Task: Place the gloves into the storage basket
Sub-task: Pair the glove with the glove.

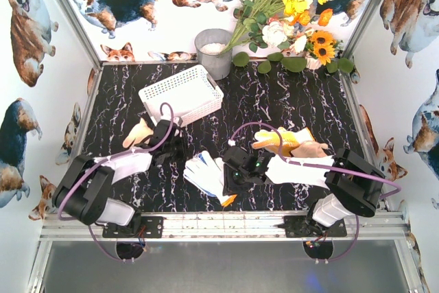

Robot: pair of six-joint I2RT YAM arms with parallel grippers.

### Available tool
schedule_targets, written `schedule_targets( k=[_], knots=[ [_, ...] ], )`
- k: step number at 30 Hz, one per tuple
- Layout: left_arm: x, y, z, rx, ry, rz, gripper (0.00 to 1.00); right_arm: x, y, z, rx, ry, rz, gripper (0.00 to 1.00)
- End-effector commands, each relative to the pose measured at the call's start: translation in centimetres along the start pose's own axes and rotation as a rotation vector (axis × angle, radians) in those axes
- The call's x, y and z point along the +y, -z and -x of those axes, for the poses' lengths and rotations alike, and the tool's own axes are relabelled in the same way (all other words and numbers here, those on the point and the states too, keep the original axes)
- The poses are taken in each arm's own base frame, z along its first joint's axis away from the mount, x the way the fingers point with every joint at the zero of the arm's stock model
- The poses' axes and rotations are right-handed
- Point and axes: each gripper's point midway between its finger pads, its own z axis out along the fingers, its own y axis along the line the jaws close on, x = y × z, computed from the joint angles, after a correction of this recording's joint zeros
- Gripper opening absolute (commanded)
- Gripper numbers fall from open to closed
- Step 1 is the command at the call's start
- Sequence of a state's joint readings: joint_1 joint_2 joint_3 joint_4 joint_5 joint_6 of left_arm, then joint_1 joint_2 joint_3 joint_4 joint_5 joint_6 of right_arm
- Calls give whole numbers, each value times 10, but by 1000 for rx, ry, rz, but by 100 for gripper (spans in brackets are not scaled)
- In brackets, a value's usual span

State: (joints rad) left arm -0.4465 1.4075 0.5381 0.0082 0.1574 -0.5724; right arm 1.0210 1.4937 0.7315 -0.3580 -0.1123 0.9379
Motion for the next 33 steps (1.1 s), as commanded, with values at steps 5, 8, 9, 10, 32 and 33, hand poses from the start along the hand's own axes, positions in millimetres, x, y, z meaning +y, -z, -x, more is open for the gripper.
schedule_targets(
  k=[5,8,9,10,32,33],
  knots=[
    [-18,1,32,-65,-76,-22,33,-13,-4,3,-28,12,-56,27],
    [-31,-2,31,-49,-110,-79,35,-12,-4,3,-23,15,-54,27],
    [-34,-4,28,-34,-121,-92,35,-13,-5,2,-20,16,-55,27],
    [-37,-7,26,-20,-134,-98,35,-12,-5,3,-19,16,-55,27],
    [-48,-35,14,82,-311,-71,24,-12,-6,2,-13,19,-54,27],
    [-48,-36,13,86,-312,-73,22,-12,-6,2,-12,18,-56,27]
  ],
)
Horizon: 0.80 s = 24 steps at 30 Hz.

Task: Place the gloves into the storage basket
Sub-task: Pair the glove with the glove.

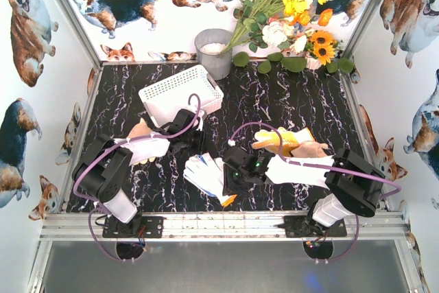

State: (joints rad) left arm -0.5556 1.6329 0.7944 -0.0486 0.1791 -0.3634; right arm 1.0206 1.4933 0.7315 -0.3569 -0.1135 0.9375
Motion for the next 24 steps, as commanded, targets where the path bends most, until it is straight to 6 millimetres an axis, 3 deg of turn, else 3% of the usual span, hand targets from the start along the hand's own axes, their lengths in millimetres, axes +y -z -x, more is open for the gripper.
schedule_targets(
  k=[1,10,16,24],
  knots=[
    [-2,-3,-3,10,-26,-8,18,-12,-7,1,-11,19,-56,27],
    [-2,7,4,-62,2,13,0,-12,-9,0,0,19,-59,28],
    [8,22,-2,-114,38,63,0,-10,-11,0,14,26,-56,27],
    [15,27,-11,-135,65,84,0,-10,-12,-1,19,24,-57,27]
  ],
)
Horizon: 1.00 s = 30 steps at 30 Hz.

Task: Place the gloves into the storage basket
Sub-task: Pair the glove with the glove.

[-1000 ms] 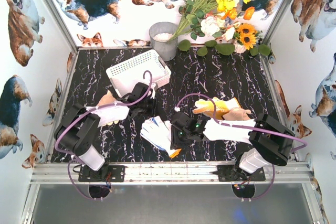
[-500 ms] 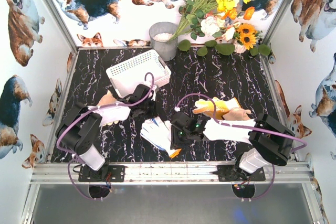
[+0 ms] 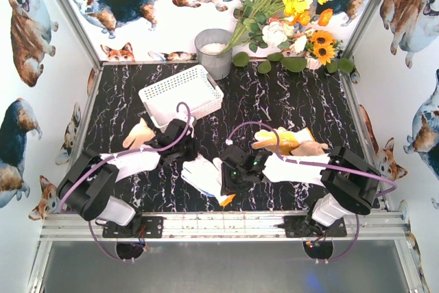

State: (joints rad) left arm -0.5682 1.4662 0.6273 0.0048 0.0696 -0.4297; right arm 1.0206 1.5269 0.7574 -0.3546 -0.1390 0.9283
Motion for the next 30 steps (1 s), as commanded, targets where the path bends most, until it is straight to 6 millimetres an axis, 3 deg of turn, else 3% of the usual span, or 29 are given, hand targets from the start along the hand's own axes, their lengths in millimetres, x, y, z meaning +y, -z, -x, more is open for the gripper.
schedule_targets(
  k=[1,9,12,16,20,26,30],
  knots=[
    [3,1,5,-45,14,21,0,-17,-8,-1,-5,15,-68,27],
    [14,-11,-4,-19,19,69,1,-14,-2,1,-22,24,-55,28],
    [11,-7,5,-42,21,69,16,-7,10,4,-36,47,-28,31],
    [6,9,26,-87,14,84,34,3,40,12,-91,81,2,40],
    [-1,29,34,-113,33,103,48,0,65,21,-164,103,1,50],
    [-30,45,12,-88,128,62,51,-22,65,21,-138,80,54,53],
    [-43,46,-12,-49,260,41,49,-15,59,22,-80,108,171,53]
  ],
)
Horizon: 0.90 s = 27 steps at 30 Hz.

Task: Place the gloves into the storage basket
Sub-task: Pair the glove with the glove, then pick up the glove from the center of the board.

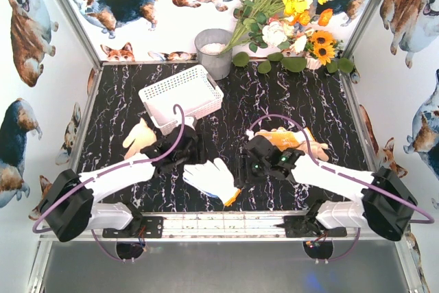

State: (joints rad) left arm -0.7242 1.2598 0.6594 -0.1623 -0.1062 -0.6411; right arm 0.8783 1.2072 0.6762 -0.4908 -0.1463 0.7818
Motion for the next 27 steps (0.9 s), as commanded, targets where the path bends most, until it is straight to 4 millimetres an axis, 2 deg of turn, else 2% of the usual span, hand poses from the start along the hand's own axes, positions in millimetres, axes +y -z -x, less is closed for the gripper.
schedule_targets(
  k=[1,8,12,15,20,27],
  knots=[
    [-4,4,-29,55,185,21,49,13,-5,2,56,62,145,53],
    [-4,-6,-52,117,279,29,48,7,-23,24,111,-21,247,50],
    [-1,-7,-60,147,275,58,46,5,-38,36,124,-46,255,49],
    [-6,-5,-62,152,272,29,42,3,-50,39,134,-61,250,49],
    [-31,-2,-71,182,276,-56,29,0,-67,37,161,-96,258,47],
    [-50,-10,-99,227,330,-140,19,-12,-69,17,189,-138,237,45]
  ],
)
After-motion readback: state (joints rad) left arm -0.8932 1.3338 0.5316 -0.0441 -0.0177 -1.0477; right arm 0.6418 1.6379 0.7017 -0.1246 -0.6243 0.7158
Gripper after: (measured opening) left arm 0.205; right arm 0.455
